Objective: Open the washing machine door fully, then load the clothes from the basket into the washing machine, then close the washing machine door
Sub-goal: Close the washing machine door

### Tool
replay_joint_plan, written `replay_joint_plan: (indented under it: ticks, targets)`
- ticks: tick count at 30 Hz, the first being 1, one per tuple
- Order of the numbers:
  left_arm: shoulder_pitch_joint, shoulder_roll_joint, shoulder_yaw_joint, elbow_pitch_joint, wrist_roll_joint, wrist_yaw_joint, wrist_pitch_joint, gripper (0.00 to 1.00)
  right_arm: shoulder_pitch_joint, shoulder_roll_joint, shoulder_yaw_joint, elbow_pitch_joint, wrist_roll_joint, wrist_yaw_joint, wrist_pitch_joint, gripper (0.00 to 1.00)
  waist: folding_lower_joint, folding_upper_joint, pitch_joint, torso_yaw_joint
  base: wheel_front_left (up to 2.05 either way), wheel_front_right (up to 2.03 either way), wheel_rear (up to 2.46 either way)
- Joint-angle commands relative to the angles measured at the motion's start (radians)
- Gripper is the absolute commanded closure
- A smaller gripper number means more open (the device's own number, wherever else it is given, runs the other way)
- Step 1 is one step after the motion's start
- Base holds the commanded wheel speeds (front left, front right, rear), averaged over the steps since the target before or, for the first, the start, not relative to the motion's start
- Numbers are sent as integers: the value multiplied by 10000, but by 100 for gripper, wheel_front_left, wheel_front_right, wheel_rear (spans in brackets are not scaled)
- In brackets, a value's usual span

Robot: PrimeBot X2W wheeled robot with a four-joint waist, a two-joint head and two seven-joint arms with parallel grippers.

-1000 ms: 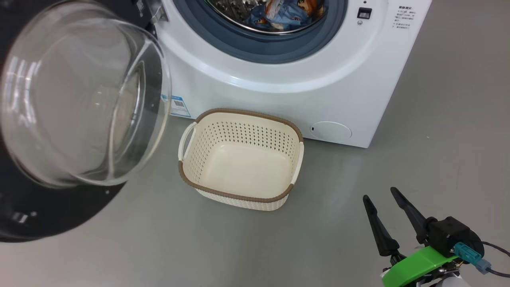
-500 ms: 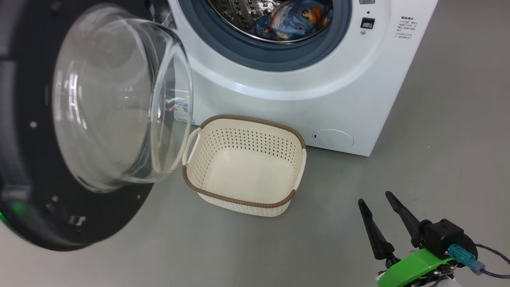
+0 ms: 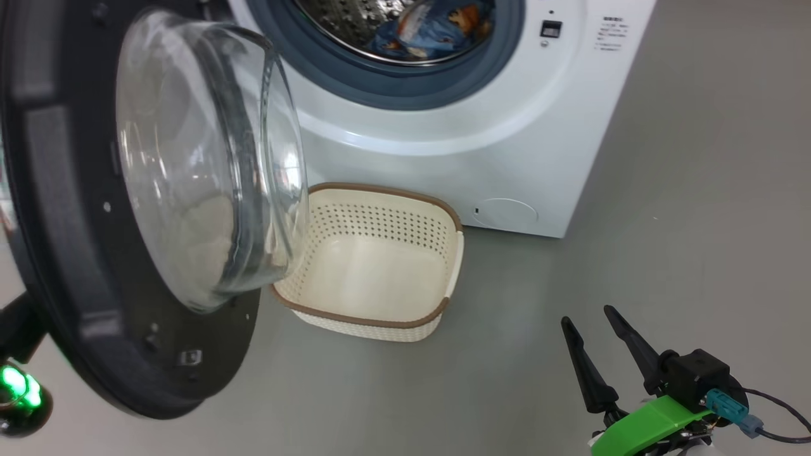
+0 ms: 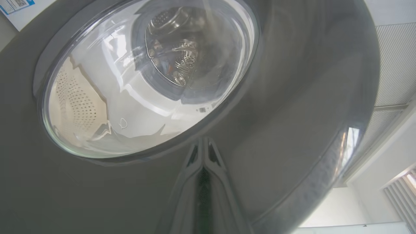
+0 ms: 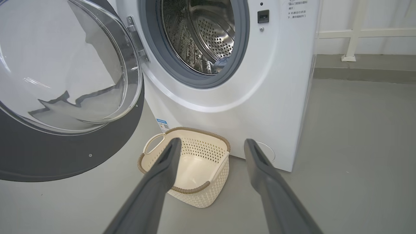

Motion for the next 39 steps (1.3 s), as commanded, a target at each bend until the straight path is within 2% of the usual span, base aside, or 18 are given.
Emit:
replay_joint_plan:
  ticks: [1, 8, 19, 30, 39]
  targets:
    - [-121, 278, 62, -629, -151, 46, 332, 100, -365, 61, 174, -248, 60, 16, -121, 0, 0, -1, 152, -268, 0, 0, 0]
    - [-293, -36, -429, -1596, -322, 480, 698, 100, -423, 267, 82, -269, 75, 16, -122, 0, 0, -1, 226, -825, 0, 0, 0]
    - [-482, -573, -821, -2215, -224, 708, 502, 100, -452, 490, 9, -275, 89, 16, -123, 0, 0, -1, 148, -1836, 0, 0, 0]
    - [-1096, -965, -787, -1772, 283, 148, -466, 100, -436, 607, -44, -273, 137, 16, -123, 0, 0, -1, 195, -2915, 0, 0, 0]
    - [-1529, -954, -595, -1120, 695, -333, -1145, 100, -370, 646, -129, -306, 108, 16, -124, 0, 0, -1, 236, -3588, 0, 0, 0]
